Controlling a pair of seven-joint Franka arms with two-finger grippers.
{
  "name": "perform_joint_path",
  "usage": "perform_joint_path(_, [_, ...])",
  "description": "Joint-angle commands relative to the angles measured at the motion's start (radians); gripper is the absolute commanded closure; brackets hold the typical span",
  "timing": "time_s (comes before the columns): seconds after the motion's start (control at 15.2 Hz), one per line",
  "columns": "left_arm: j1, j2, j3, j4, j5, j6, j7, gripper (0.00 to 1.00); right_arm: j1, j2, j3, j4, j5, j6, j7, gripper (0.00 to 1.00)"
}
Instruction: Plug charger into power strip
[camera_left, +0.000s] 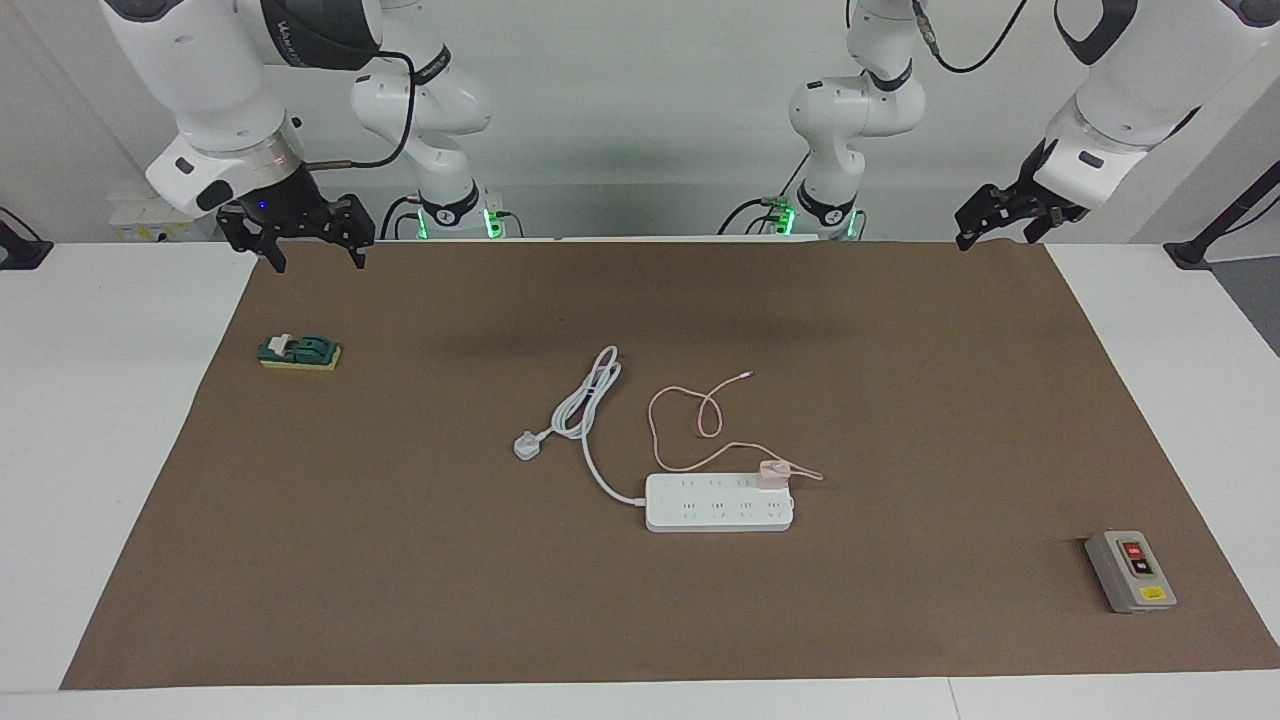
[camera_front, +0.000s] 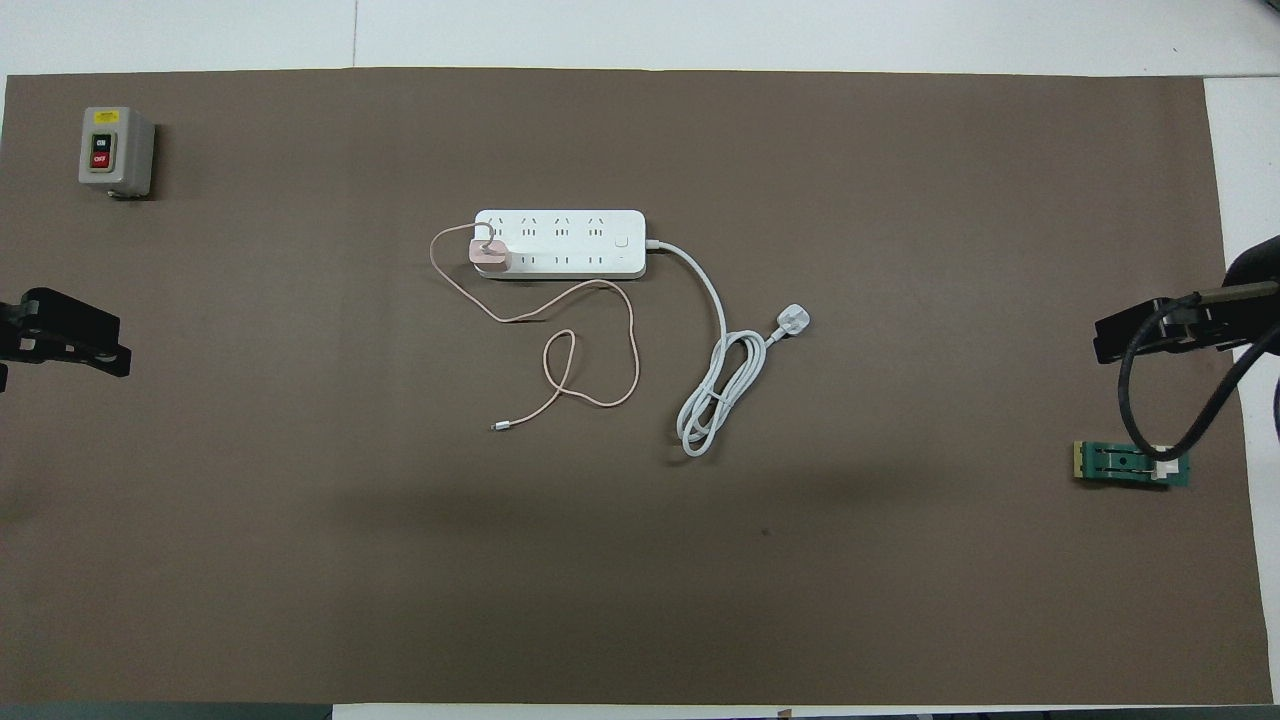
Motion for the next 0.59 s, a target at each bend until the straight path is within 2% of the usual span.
perform_joint_path(0.0, [0.018, -0.092, -0.012, -0.122, 0.013, 0.058, 0.003, 0.0, -0.017, -0.023, 0.006, -0.026, 0.02, 0.009, -0.015, 0.0])
perform_joint_path(0.13, [0.017, -0.013, -0.015, -0.036, 0.008, -0.001, 0.003, 0.0, -0.017, -0.023, 0.006, -0.026, 0.02, 0.009, -0.015, 0.0])
perform_joint_path(0.53, [0.0, 0.011, -0.001, -0.026, 0.008, -0.011, 0.001, 0.0, -0.017, -0.023, 0.006, -0.025, 0.019, 0.011, -0.013, 0.0])
